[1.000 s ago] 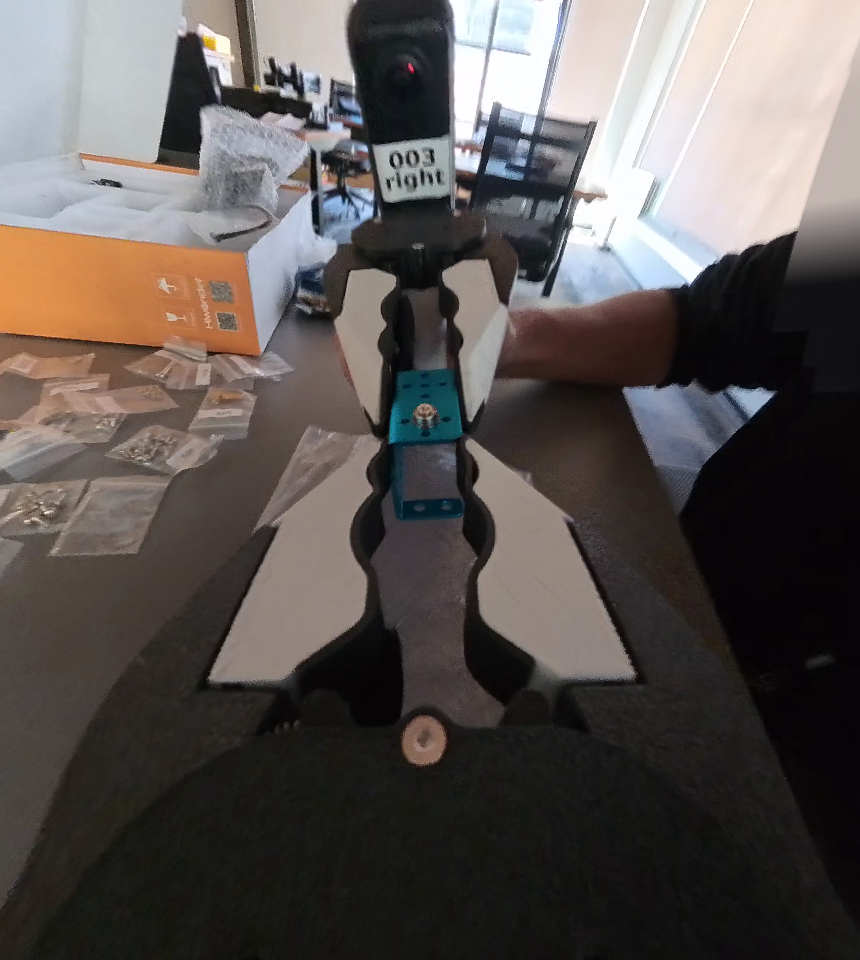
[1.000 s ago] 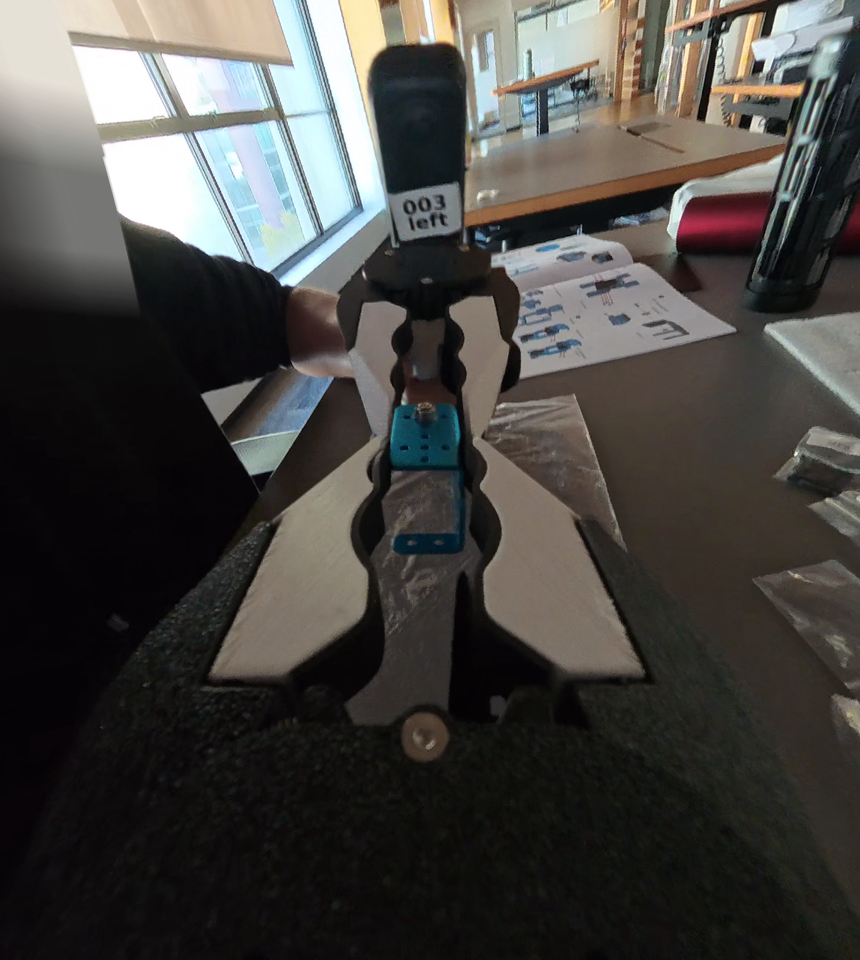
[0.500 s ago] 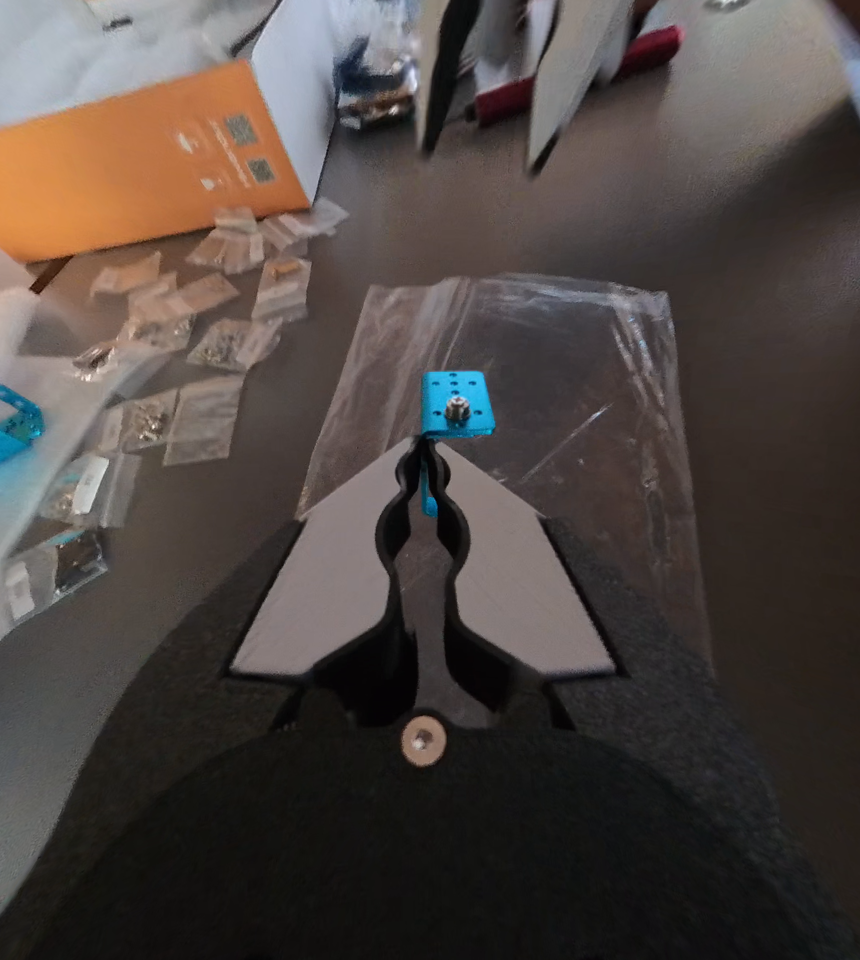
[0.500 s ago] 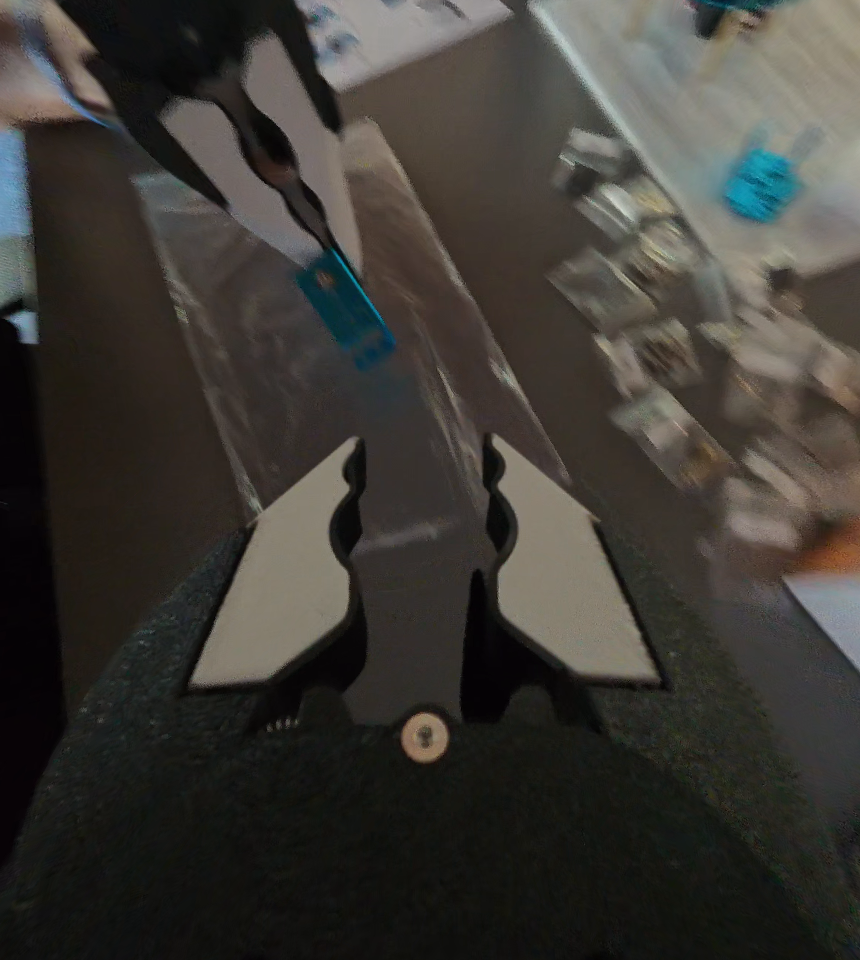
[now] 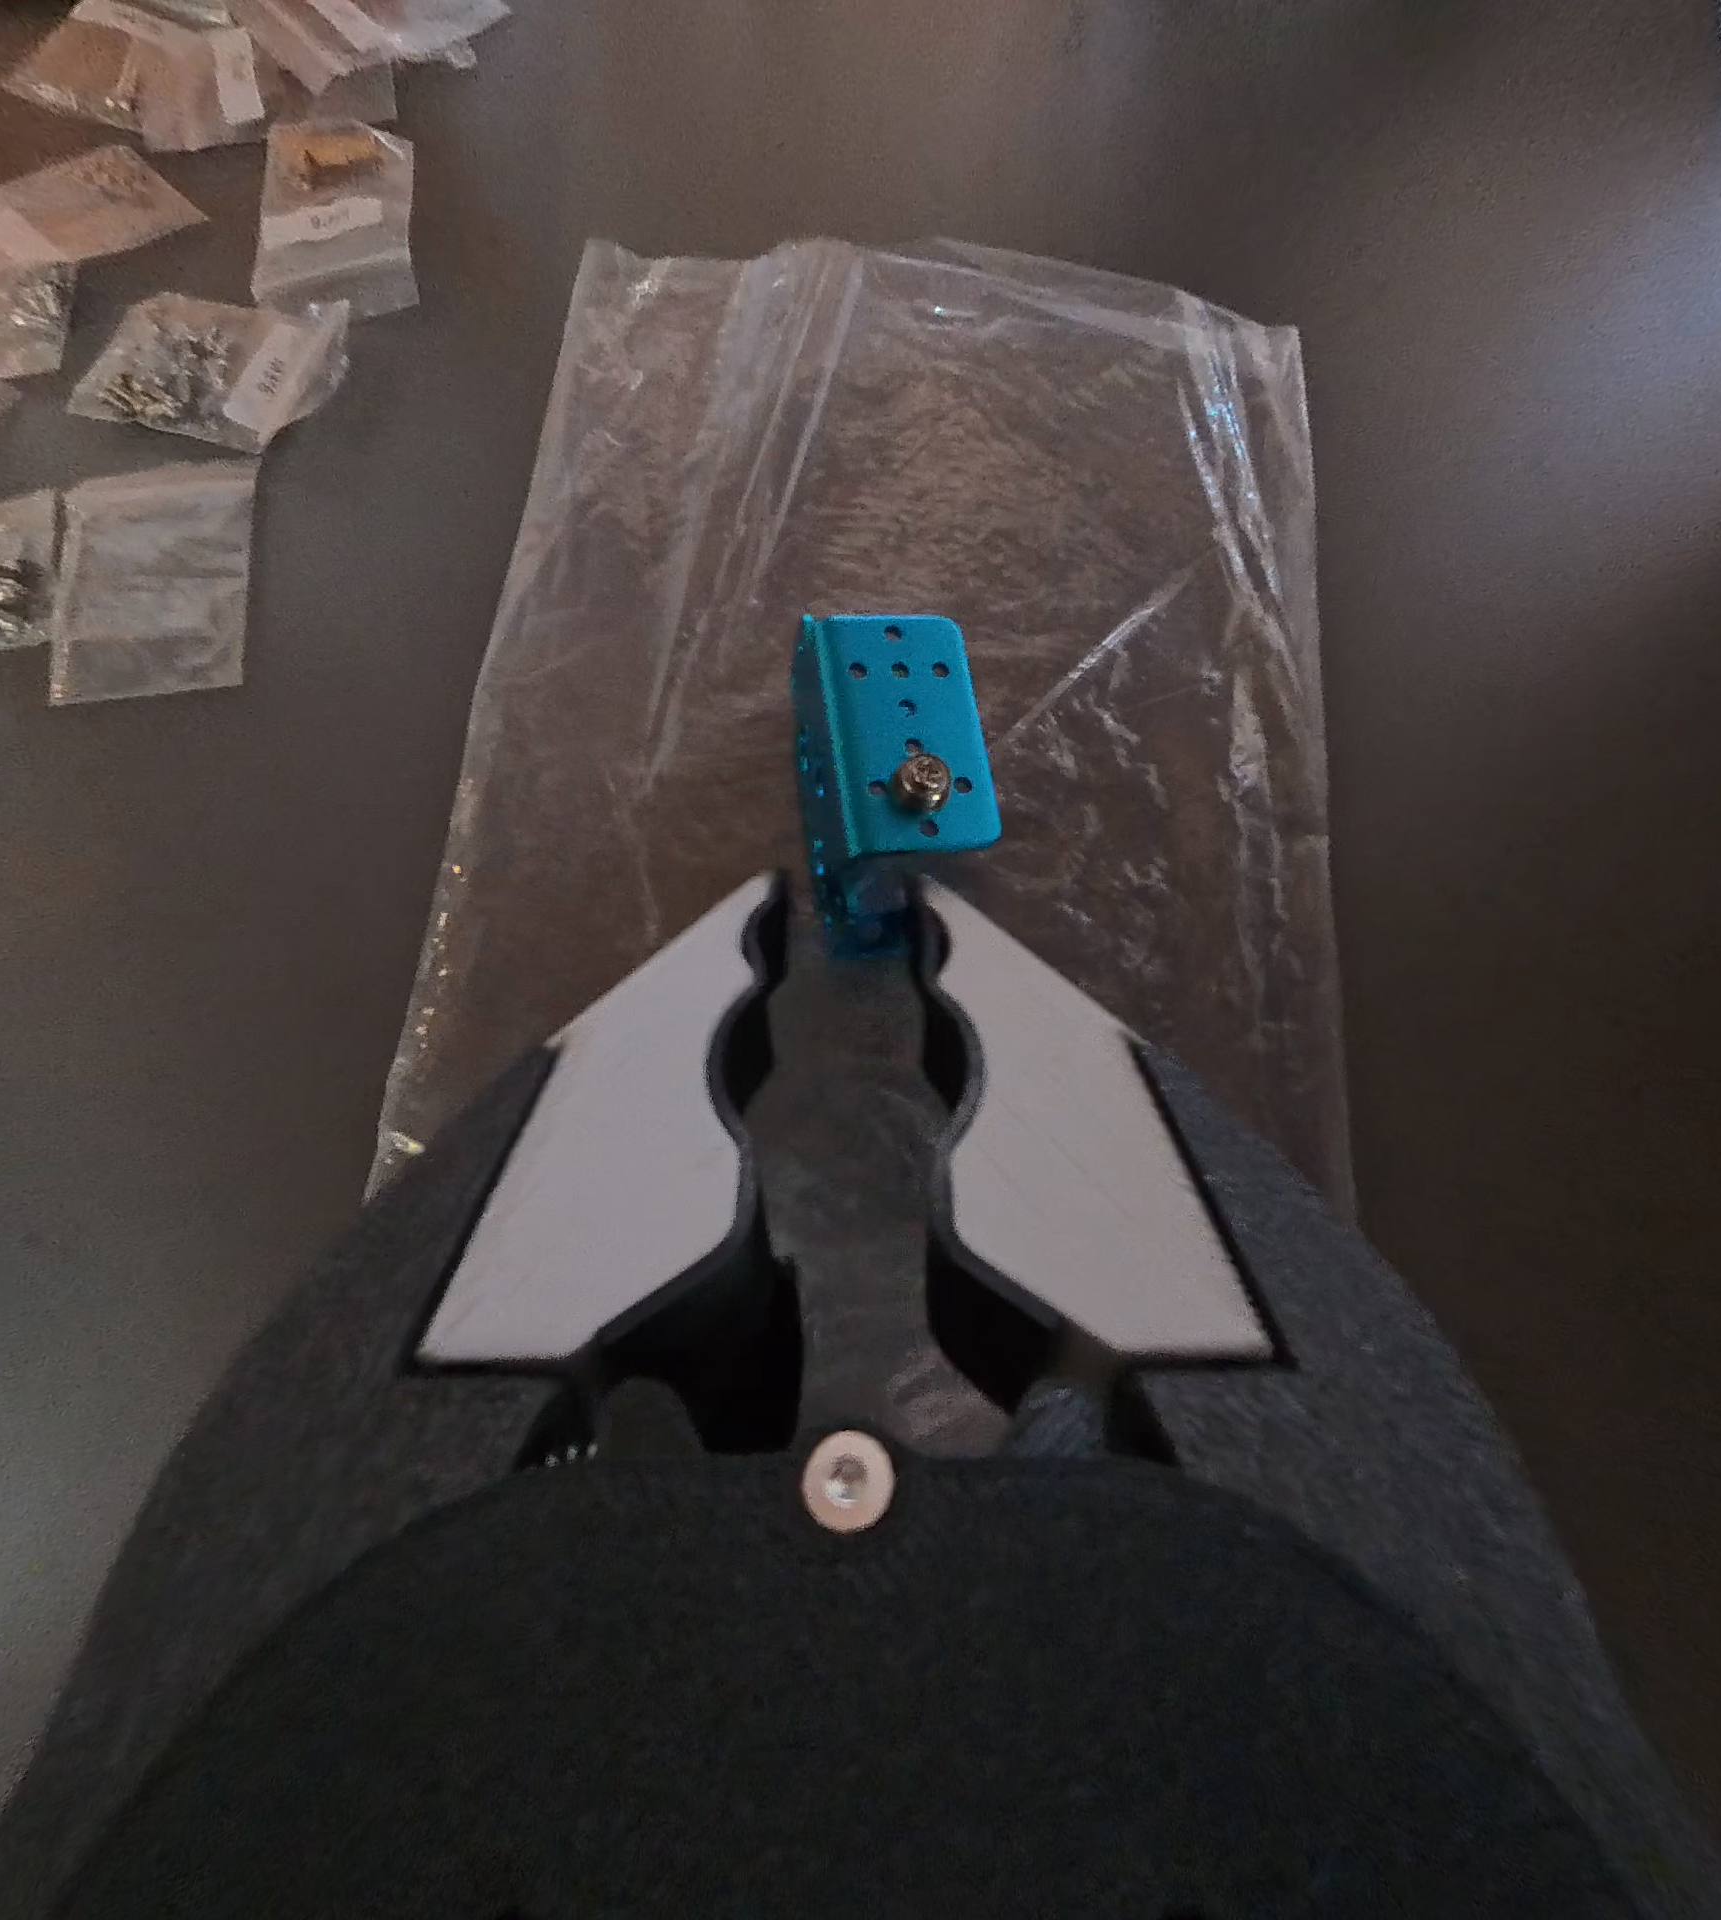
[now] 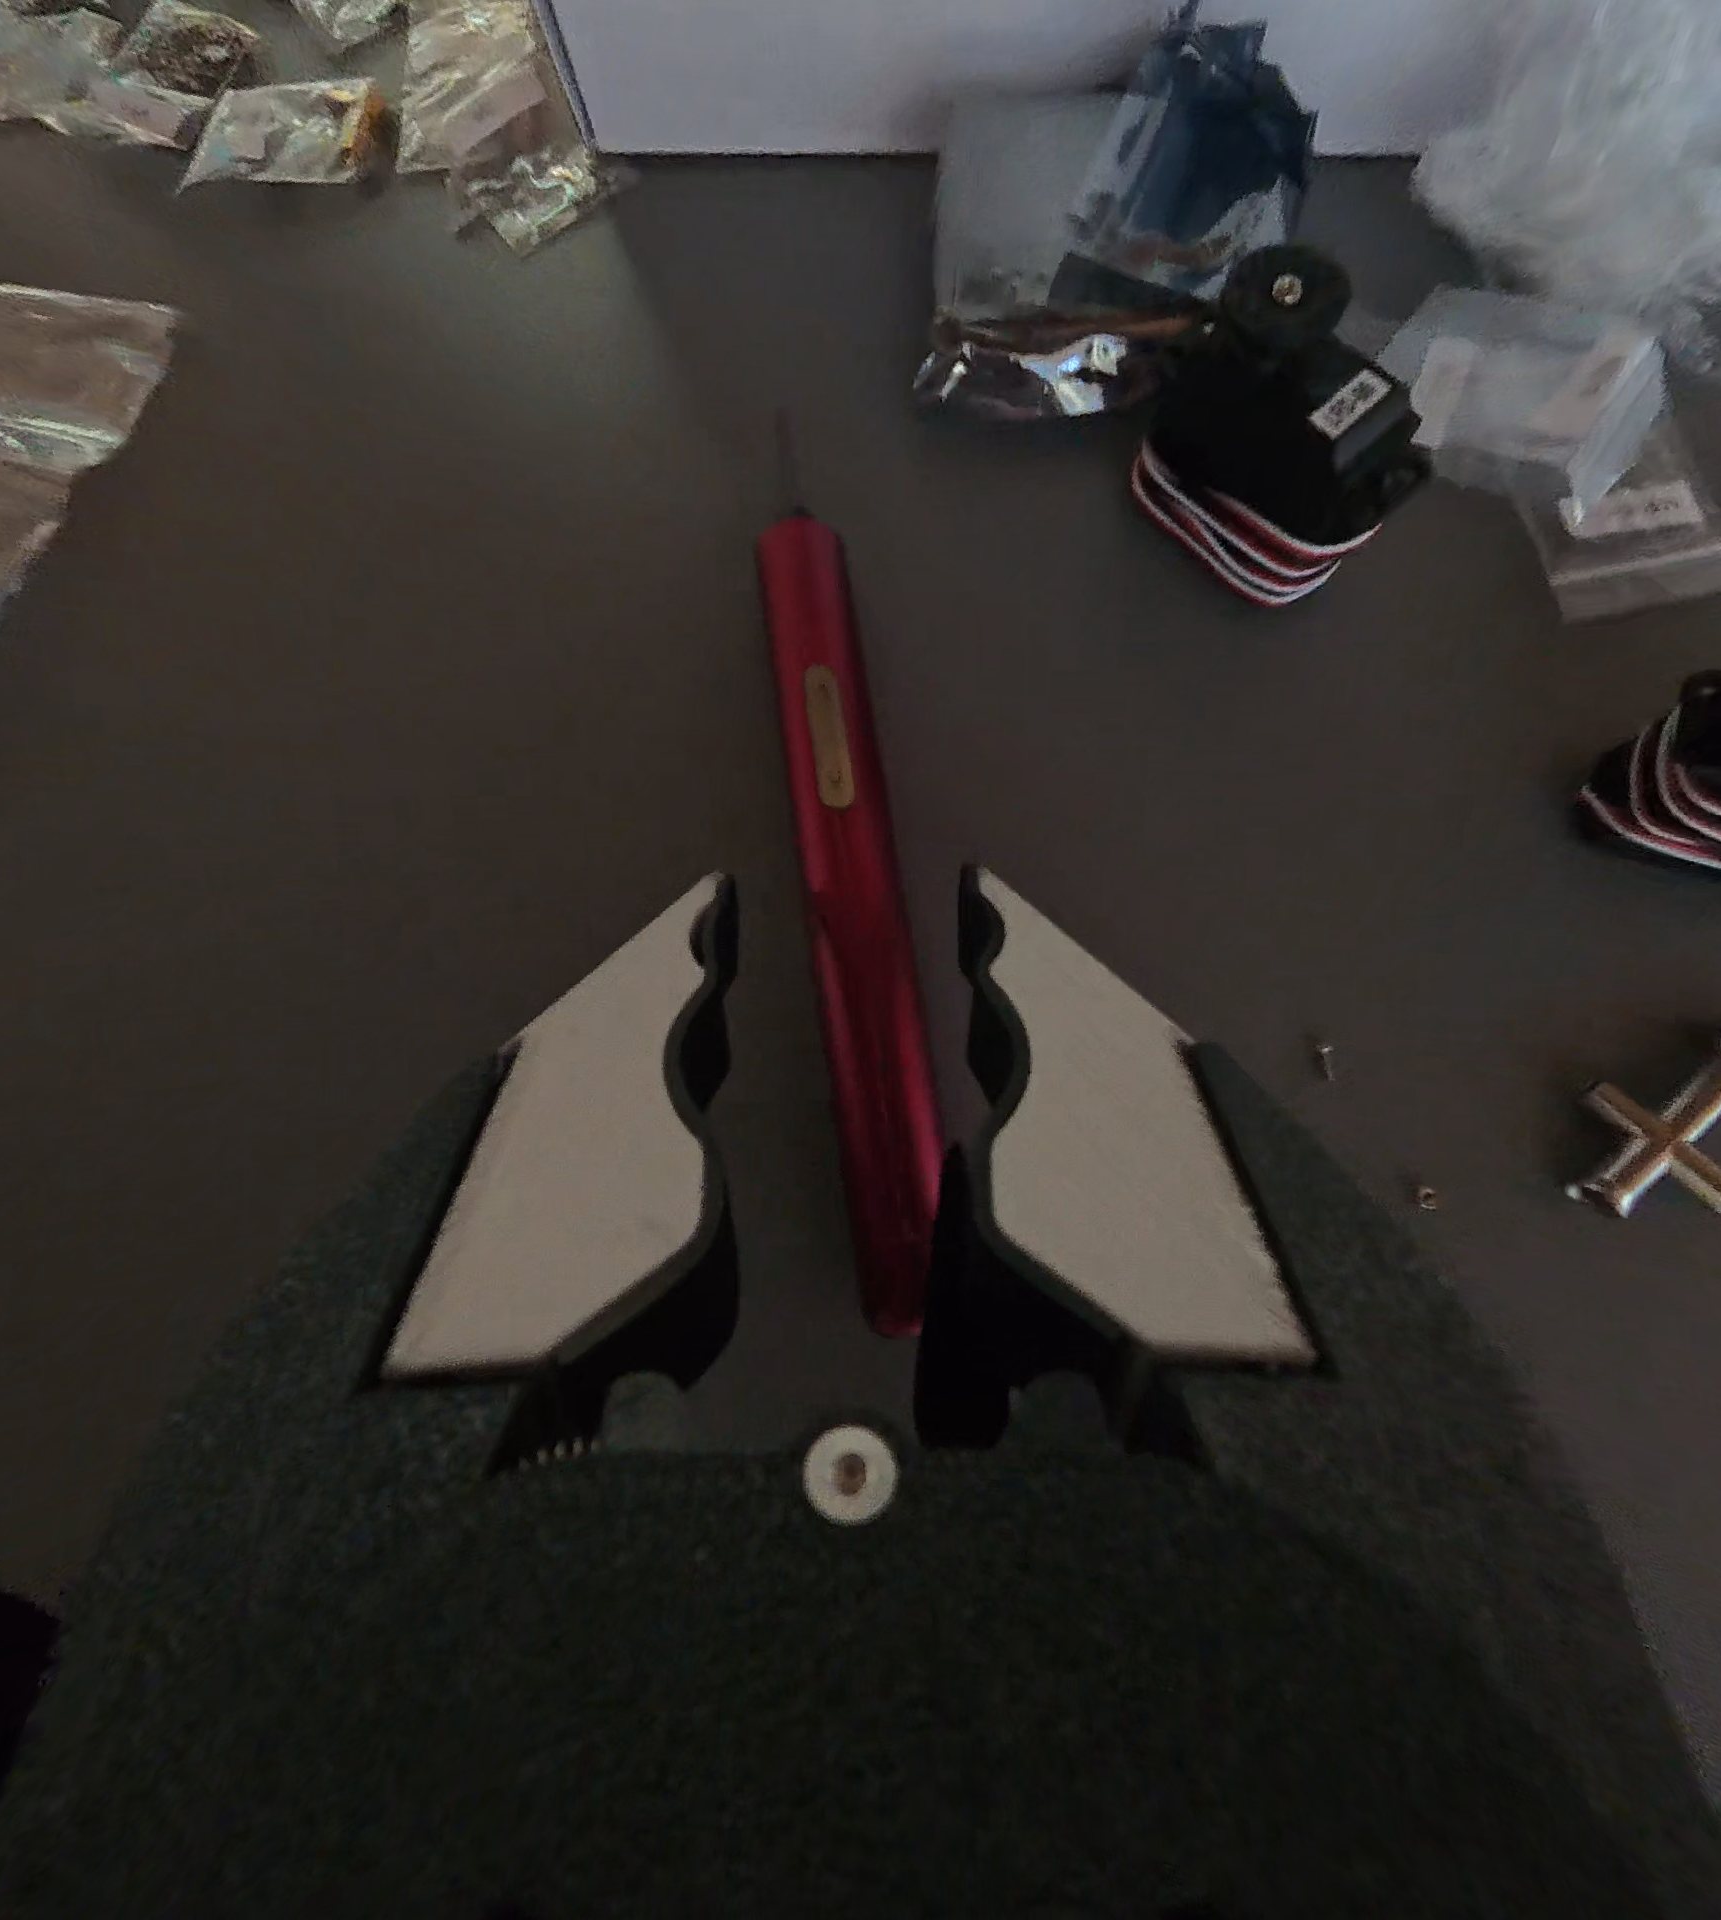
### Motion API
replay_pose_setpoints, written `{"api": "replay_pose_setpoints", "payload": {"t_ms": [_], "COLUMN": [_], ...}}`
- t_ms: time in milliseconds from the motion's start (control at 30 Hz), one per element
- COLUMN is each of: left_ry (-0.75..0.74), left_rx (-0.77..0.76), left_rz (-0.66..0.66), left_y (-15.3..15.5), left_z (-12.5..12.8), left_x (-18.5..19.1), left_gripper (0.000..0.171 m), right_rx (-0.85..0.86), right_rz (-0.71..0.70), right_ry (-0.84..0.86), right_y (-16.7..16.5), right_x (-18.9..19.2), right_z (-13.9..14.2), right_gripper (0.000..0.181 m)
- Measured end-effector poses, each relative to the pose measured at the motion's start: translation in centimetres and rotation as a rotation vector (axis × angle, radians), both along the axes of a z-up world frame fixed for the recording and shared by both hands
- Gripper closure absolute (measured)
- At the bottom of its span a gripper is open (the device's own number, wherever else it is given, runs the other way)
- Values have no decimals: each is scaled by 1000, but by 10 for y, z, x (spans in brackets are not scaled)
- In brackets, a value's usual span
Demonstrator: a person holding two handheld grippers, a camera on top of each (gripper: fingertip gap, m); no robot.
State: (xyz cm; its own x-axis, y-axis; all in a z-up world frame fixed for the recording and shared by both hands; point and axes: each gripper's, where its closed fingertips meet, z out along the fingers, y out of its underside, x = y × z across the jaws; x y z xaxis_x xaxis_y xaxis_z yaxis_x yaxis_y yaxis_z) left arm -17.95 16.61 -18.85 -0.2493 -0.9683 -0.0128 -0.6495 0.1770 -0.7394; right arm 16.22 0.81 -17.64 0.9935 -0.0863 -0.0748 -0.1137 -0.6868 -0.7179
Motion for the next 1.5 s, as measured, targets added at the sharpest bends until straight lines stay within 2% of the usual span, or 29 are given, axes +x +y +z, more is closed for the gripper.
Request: {"api": "replay_pose_setpoints", "payload": {"t_ms": [33,133,167,200,233,300,367,433,567,633,667,700,733,767,833,900,1000,1067,1100,1167,1200,1233,1300,1367,1500], "left_ry": [1,6,-13,-59,-105,-159,-193,-198,-181,-161,-166,-191,-221,-261,-330,-387,-451,-469,-475,-499,-513,-535,-544,-539,-530], "left_rx": [-22,-36,11,56,71,89,201,375,756,845,840,813,785,786,835,855,869,892,899,912,933,960,994,1050,1073], "left_rz": [-4,-3,2,12,-5,-87,-140,-186,-345,-380,-396,-404,-403,-382,-299,-196,-29,80,127,190,205,215,219,239,293], "left_y": [-3,-2,4,10,7,-10,-23,-38,-74,-80,-85,-94,-101,-104,-99,-89,-61,-37,-26,-11,-8,-5,-3,3,18], "left_z": [1,16,29,48,70,104,120,113,65,45,40,40,42,48,66,85,114,127,132,141,145,150,153,156,160], "left_x": [-2,-19,-24,-22,-16,9,54,111,203,228,233,237,238,238,235,226,203,183,172,155,148,141,131,122,107], "left_gripper": [133,110,106,106,106,106,106,105,99,97,98,107,124,154,155,154,155,155,156,156,156,156,157,157,156], "right_rx": [-12,-57,-64,-81,-96,-104,-92,-84,-97,-73,-49,-20,8,32,63,170,444,649,725,750,671,605,621,651,667], "right_rz": [-2,6,12,15,29,63,123,209,358,438,476,526,569,609,653,633,435,284,247,335,346,415,547,598,585], "right_ry": [-10,-39,-48,-46,-58,-139,-230,-313,-461,-516,-549,-586,-619,-650,-732,-739,-597,-337,-146,279,394,486,672,682,513], "right_y": [0,-1,0,-1,-1,2,6,9,12,13,13,13,12,12,14,20,17,1,-3,13,34,53,80,101,134], "right_x": [1,0,0,0,0,-1,-12,-33,-72,-92,-101,-111,-120,-128,-134,-139,-128,-115,-112,-143,-160,-187,-233,-258,-283], "right_z": [-5,-15,-14,-14,-14,-12,-5,7,30,47,57,67,76,85,98,117,172,201,203,181,158,143,148,157,160], "right_gripper": [140,145,146,154,161,162,162,162,162,162,162,162,162,162,161,155,138,130,128,130,129,121,115,127,144]}}
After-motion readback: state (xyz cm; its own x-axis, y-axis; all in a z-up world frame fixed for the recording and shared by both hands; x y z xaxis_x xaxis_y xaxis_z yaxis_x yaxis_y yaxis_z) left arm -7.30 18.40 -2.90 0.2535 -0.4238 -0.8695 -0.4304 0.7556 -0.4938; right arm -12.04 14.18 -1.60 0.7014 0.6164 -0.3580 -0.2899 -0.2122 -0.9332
